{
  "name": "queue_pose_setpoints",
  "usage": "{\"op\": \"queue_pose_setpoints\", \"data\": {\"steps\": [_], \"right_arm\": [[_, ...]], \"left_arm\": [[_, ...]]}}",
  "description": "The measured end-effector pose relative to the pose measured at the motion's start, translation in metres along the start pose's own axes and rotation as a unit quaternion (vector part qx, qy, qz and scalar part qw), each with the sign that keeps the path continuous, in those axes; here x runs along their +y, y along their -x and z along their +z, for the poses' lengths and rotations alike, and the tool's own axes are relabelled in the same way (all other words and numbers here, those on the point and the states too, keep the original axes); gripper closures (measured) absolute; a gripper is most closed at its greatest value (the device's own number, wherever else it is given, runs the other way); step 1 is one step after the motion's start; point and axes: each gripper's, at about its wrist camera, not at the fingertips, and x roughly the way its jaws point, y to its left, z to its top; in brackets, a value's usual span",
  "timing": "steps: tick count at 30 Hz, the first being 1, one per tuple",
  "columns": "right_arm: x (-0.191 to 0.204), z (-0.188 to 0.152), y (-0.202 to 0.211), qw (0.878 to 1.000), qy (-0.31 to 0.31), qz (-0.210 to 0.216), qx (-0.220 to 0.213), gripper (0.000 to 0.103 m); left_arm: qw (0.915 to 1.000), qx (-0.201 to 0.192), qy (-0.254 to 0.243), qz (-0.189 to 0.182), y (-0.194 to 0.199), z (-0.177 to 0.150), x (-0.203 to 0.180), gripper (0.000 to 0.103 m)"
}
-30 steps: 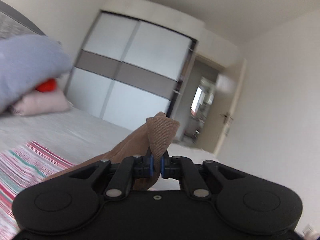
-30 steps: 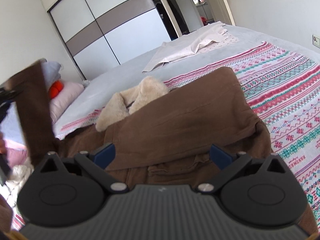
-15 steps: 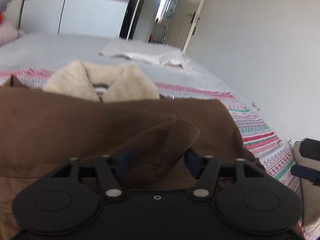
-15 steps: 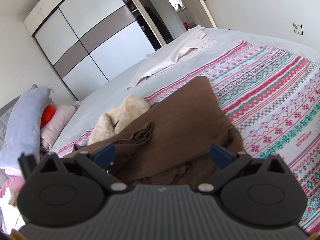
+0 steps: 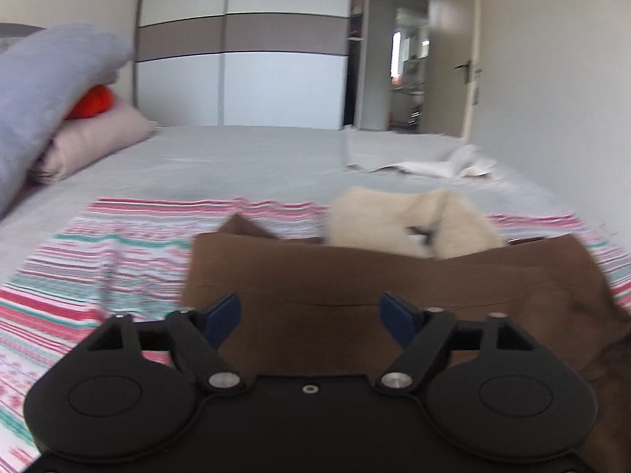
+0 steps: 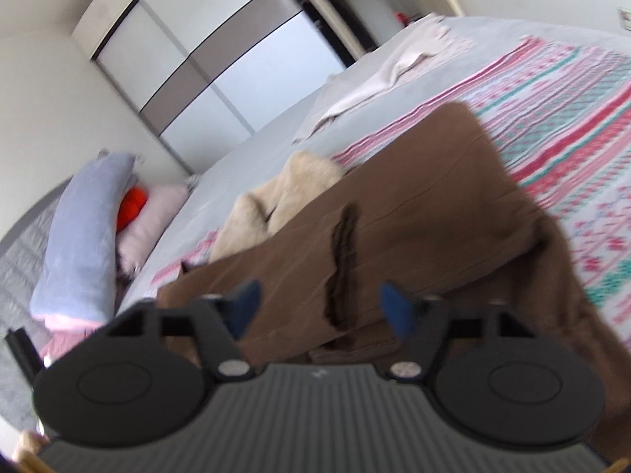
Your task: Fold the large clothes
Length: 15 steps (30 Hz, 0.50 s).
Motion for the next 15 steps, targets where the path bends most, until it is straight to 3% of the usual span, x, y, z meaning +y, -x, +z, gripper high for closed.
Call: {"op": "queue_pose_setpoints", "data": {"steps": [1,6,9,12,13,14,15], "right_arm": [[0.003,-0.002,-0.006,1.000,0.007,0.003,0.006,0.048],[0.014,-0.011,-0.025,0.999,0.034,-0.003,0.022,0.049],[0.015,-0.013,-0.031,0.999,0.040,-0.011,0.029,0.049],[0.014,-0.015,-0.035,0.998,0.044,-0.017,0.029,0.049],[0.012,-0.016,-0.035,0.998,0.044,-0.016,0.028,0.049],[0.012,-0.016,-0.036,0.998,0.045,-0.014,0.028,0.049],[0.012,-0.016,-0.037,0.998,0.048,-0.013,0.027,0.049]], "left_arm": [[0.9998,0.006,0.000,0.017,-0.006,0.000,0.010,0.044],[0.9947,0.020,0.061,0.081,-0.037,0.002,0.057,0.043],[0.9898,0.049,0.104,0.085,-0.065,0.006,0.078,0.041],[0.9833,0.087,0.146,0.066,-0.092,0.008,0.090,0.042],[0.9814,0.091,0.159,0.057,-0.096,0.008,0.091,0.052],[0.9819,0.087,0.163,0.041,-0.097,0.008,0.092,0.076],[0.9828,0.072,0.165,0.043,-0.093,0.008,0.087,0.077]]}}
